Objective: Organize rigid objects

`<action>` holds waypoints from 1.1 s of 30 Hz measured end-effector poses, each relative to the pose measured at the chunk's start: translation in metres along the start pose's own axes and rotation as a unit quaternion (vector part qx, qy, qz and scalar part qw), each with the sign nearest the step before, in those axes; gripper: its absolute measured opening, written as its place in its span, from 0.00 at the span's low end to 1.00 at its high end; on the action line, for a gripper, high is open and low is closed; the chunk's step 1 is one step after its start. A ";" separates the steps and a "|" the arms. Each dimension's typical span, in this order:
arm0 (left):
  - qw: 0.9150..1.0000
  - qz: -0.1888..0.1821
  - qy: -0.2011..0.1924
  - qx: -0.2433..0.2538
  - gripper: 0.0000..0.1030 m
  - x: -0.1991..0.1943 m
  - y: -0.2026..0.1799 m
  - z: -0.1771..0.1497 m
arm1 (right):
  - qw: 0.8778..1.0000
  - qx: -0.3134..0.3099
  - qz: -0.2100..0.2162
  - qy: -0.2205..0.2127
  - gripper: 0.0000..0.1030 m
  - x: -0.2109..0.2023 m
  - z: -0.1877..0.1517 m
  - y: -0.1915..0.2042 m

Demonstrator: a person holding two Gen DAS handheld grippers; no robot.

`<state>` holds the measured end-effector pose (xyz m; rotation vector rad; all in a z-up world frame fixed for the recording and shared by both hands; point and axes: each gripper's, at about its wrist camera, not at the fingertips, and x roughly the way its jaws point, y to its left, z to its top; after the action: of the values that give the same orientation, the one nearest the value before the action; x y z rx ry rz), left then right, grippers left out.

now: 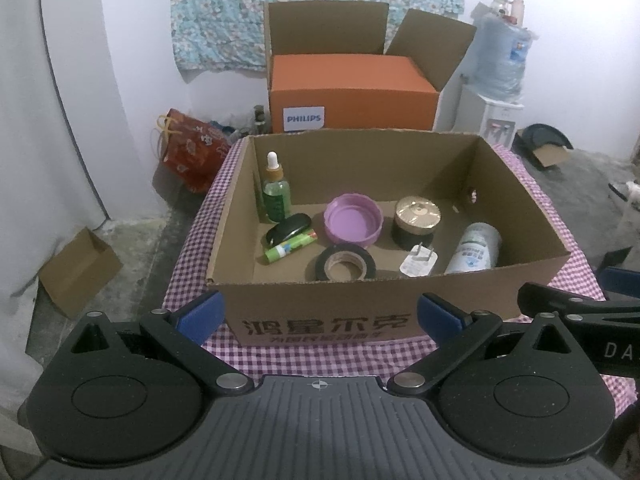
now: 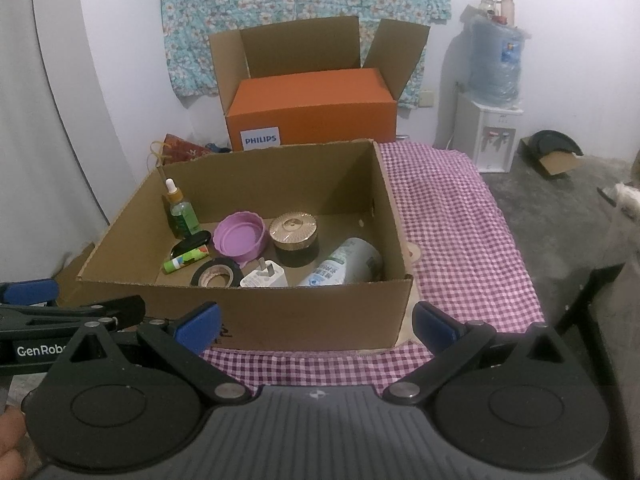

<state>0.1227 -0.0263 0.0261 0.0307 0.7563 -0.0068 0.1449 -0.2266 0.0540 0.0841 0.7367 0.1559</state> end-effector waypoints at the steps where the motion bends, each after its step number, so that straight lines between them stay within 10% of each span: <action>1: 1.000 0.000 -0.001 0.000 1.00 0.000 -0.001 0.000 | 1.000 0.000 0.000 0.000 1.00 -0.001 -0.001 0.000; 33: 1.000 0.001 -0.004 -0.001 1.00 -0.004 0.002 0.001 | 1.000 -0.008 0.000 -0.003 1.00 -0.004 0.003 0.005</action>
<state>0.1206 -0.0242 0.0292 0.0290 0.7486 -0.0042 0.1433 -0.2223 0.0598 0.0696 0.7303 0.1603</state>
